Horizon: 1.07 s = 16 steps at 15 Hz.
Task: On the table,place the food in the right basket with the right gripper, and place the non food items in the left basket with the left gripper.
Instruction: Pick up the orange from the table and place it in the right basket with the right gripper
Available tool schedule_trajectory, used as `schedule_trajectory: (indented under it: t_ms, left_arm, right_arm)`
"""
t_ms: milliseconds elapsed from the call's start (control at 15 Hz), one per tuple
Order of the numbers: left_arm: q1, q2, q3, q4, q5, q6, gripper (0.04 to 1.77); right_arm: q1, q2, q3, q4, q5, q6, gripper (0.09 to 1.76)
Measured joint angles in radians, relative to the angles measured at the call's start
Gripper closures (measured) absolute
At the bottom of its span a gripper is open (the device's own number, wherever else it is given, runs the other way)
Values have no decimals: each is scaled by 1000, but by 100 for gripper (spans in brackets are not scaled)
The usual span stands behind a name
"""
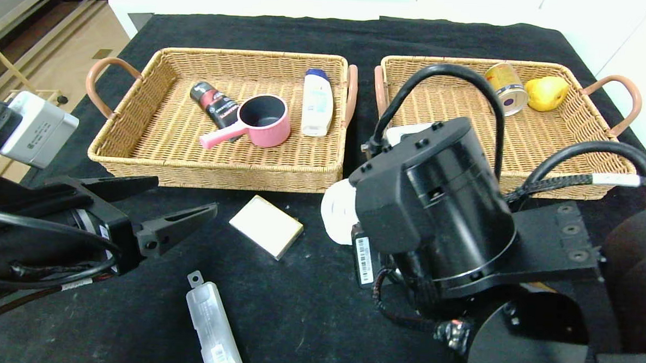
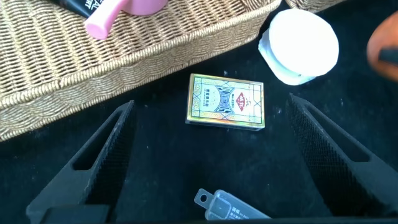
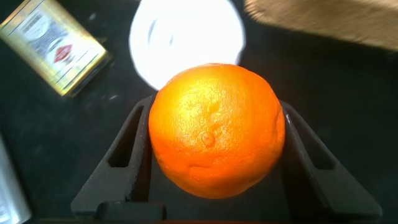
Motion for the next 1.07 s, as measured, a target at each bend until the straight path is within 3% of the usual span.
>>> schedule_trajectory:
  t_ms: [467,1067]
  left_arm:
    - [-18,-14,6,1,2,7,9]
    - [-20,-45,3,2,0,8,9]
  right_arm:
    - [-124,-70,-22,-8,15,-107,66]
    - [-292,4,-216,-13,83,-197,66]
